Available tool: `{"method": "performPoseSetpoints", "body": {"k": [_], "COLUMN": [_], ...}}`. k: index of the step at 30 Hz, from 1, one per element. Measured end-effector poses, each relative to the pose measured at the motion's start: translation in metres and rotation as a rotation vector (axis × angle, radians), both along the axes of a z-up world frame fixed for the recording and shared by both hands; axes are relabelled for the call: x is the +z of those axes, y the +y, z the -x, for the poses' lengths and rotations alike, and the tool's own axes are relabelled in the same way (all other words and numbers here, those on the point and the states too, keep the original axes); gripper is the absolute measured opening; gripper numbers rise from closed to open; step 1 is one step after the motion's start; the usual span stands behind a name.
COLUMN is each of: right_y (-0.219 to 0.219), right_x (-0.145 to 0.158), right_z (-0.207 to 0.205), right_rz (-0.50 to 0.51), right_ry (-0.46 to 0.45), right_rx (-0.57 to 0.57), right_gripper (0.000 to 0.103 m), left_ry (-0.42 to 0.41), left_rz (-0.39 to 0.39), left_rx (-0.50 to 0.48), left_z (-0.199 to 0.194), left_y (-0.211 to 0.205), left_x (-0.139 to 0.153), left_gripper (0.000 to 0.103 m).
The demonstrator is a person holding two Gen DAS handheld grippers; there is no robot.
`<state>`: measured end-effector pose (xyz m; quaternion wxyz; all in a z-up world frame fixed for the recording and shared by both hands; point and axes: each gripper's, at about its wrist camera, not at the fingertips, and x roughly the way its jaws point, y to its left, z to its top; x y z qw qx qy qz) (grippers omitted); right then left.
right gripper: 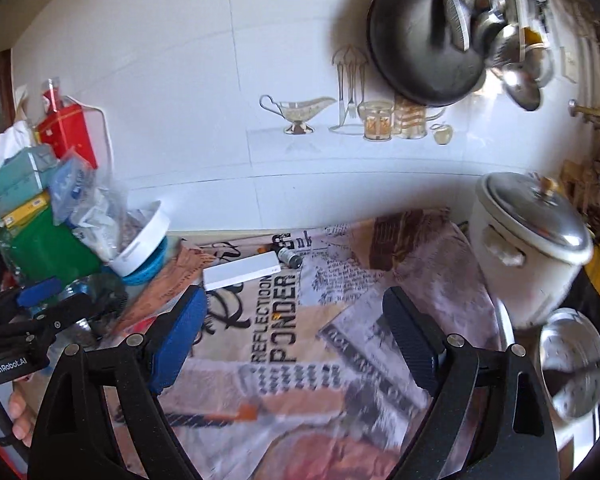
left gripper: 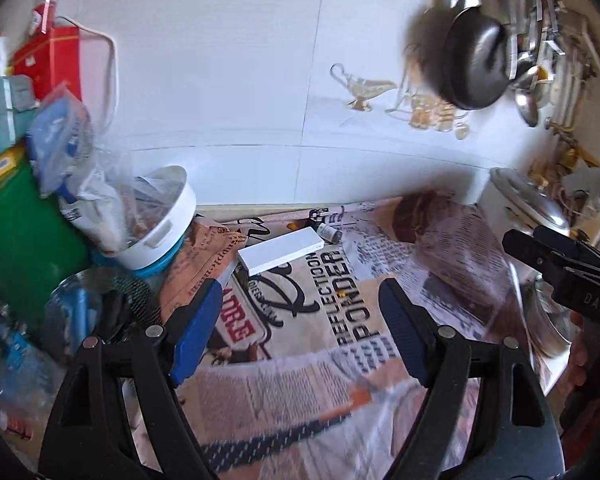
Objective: Collect trash
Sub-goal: 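Grasp the white rectangular box with the left tool while the right tool grasps the small dark bottle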
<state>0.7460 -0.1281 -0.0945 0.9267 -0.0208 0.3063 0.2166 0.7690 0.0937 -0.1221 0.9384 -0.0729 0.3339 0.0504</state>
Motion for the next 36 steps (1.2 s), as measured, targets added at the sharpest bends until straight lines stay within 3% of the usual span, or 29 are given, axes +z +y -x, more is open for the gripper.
{"method": "performPoseSetpoints", "body": {"k": [7,13,18,24,26,31,36], "right_y": [0.027,0.075,0.106,0.131,0.134,0.130,0.099], "right_x": [-0.071,-0.133,-0.166,-0.188,-0.191,-0.185,-0.170], "right_z": [-0.131,-0.191,-0.224,-0.241,-0.240,-0.222,-0.200], "right_rz": [0.012,0.077,0.127,0.135,0.132,0.109,0.064], "right_ry": [0.159,0.233,0.260,0.314,0.325,0.319,0.349], "right_rx": [0.129,0.236,0.304,0.368,0.381,0.372,0.326], "right_gripper": [0.085,0.061,0.042,0.041,0.034,0.028,0.026], "left_ry": [0.145,0.240,0.281,0.302,0.315,0.332,0.347], "left_rz": [-0.036,-0.038,-0.031,0.010,0.006,0.053,0.133], "left_rx": [0.049,0.069,0.092,0.097,0.098,0.070,0.017], "left_z": [-0.109,-0.179,-0.222,-0.254,-0.262,-0.276,-0.271], "left_y": [0.016,0.041,0.060,0.074,0.074,0.071,0.055], "left_x": [-0.063,-0.119,-0.153,-0.177,-0.183,-0.195,-0.202], "left_gripper": [0.084,0.085,0.085,0.085,0.085,0.085,0.085]}}
